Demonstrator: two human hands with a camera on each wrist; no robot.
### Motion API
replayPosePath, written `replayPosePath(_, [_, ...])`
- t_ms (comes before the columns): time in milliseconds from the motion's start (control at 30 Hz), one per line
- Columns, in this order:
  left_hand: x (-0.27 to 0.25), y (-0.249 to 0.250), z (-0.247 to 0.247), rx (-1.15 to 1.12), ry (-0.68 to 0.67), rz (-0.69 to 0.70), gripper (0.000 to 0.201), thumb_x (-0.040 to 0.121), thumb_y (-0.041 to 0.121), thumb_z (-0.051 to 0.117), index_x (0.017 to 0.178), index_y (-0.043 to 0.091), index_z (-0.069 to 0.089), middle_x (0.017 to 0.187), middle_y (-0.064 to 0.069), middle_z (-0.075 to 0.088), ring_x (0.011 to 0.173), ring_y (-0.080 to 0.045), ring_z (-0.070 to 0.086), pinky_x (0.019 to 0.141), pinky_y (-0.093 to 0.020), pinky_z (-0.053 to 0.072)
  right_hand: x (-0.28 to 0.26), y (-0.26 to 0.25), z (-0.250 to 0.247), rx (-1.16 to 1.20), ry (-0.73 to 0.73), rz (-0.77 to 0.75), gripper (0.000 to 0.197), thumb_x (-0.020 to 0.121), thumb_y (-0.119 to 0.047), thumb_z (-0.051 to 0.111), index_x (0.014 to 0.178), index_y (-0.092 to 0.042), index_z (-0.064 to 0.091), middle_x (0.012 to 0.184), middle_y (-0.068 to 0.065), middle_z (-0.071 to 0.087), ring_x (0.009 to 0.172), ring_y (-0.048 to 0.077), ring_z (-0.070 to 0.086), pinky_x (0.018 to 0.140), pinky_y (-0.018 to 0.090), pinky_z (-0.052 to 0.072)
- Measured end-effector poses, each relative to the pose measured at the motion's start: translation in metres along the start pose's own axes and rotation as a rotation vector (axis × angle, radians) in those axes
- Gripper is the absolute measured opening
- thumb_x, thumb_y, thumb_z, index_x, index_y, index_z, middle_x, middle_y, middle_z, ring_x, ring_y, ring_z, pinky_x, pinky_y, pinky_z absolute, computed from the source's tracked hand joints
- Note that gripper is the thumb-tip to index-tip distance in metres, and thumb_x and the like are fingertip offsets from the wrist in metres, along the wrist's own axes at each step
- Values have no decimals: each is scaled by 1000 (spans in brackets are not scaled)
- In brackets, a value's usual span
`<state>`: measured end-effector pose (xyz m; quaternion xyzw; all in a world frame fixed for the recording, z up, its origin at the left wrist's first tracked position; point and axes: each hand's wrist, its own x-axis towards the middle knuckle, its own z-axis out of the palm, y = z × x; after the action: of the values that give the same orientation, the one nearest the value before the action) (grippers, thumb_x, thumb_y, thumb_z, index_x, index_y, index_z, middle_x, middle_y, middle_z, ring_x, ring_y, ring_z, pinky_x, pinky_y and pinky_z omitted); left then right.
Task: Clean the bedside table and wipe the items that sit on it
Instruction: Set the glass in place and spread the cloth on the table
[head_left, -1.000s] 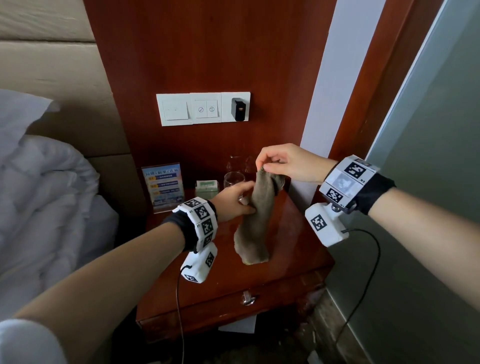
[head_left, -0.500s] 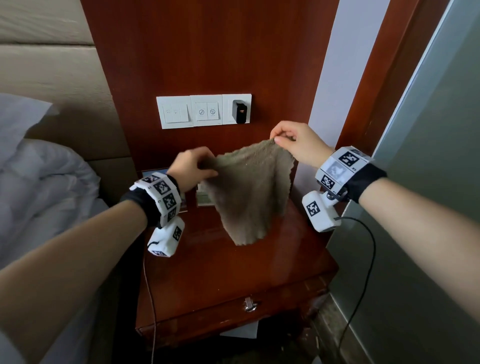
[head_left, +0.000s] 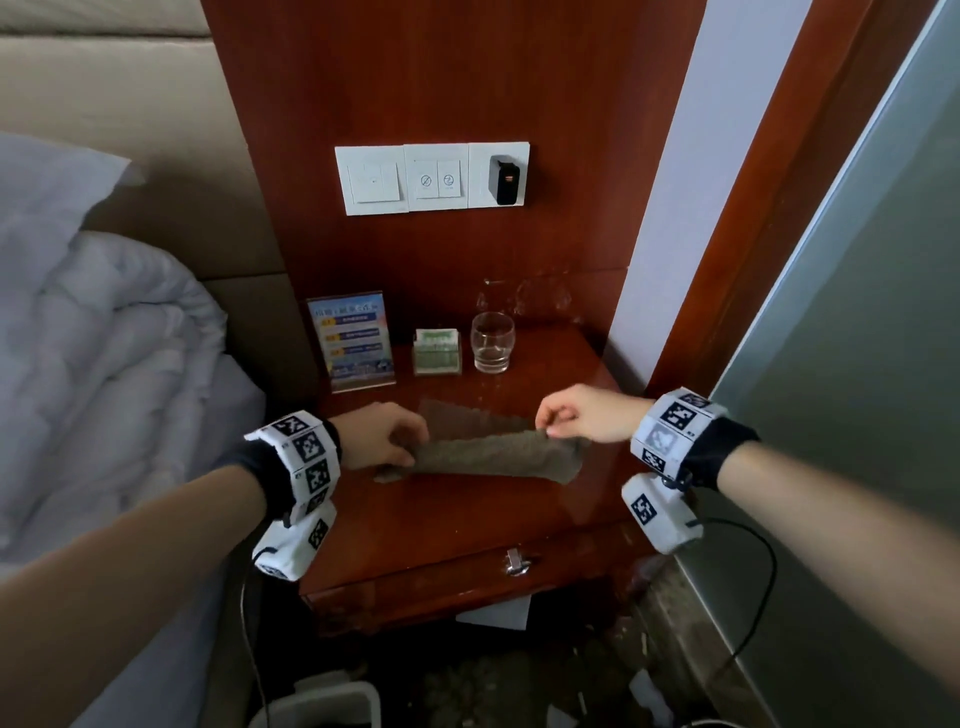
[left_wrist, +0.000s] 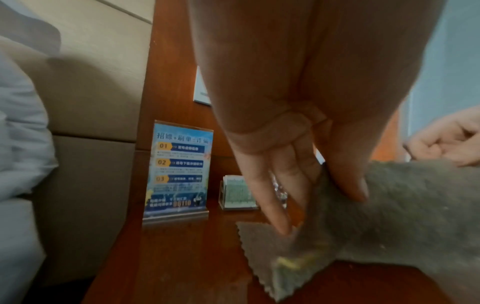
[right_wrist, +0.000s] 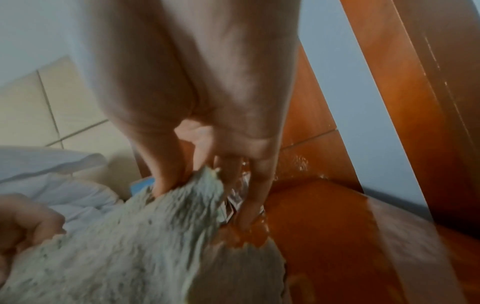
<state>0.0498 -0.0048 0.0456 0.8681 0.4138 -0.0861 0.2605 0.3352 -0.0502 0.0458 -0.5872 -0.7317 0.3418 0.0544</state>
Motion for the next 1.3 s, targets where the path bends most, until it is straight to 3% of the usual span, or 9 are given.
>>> replayPosePath(167, [-18,2,19,-98,-202,8,16,89,13,61,92,28,56,85,11,60,73,-4,55,68,-13,43,-16,-4,34,-7,-266,40,23,94,-6,52,114,3,57,65,-3,49,42,-3,40,43,6,29])
replayPosePath(300, [-23,3,27,-84,-344,23,18,91,11,57,93,28,57,83,14,58,75,-7,55,69,-16,45,-19,-4,48,-7,-333,81,26,95,-7,51,118,3,56,69,-11,53,41,-14,48,48,3,35])
replayPosePath(433, [-5,-3,23,29,-139,-25,24,91,14,57,114,16,61,110,1,61,100,-11,56,90,-24,46,-7,4,50,10,-100,90,23,93,-9,53,113,1,60,72,-1,59,52,-8,53,54,6,36])
replayPosePath(567, [22,-5,18,12,254,-111,31,90,11,52,119,20,57,121,-2,58,112,-19,55,96,-31,45,13,19,49,60,330,175,22,91,-14,57,112,-11,60,111,9,64,101,20,60,88,29,45])
replayPosePath(667, [33,-8,28,78,301,-180,36,89,13,54,124,18,51,126,-6,51,116,-25,51,98,-34,43,16,18,55,-142,405,271,36,91,-23,57,126,-16,48,130,7,48,118,27,50,98,39,44])
replayPosePath(800, [34,-16,60,89,22,-156,25,88,25,61,110,13,60,116,-5,61,107,-20,57,89,-26,43,13,19,63,-166,179,514,36,92,-34,56,114,-6,55,99,9,67,86,23,66,79,35,55])
replayPosePath(900, [30,-25,70,104,30,-152,29,83,34,66,106,17,60,114,-3,55,107,-19,54,89,-28,42,10,21,71,57,26,646,42,88,-38,61,104,0,54,68,7,65,55,17,62,57,29,54])
replayPosePath(1133, [15,-28,69,99,-12,-153,27,86,42,61,97,18,66,106,2,66,99,-15,60,88,-31,48,25,10,85,-50,85,684,40,81,-33,71,103,-2,56,109,14,69,88,26,67,74,35,55])
replayPosePath(1300, [-4,-30,77,17,-67,-142,13,84,26,67,90,14,68,90,3,66,86,-12,63,78,-25,47,32,6,90,47,69,713,25,80,-19,72,92,-4,56,84,10,63,71,22,58,59,28,49])
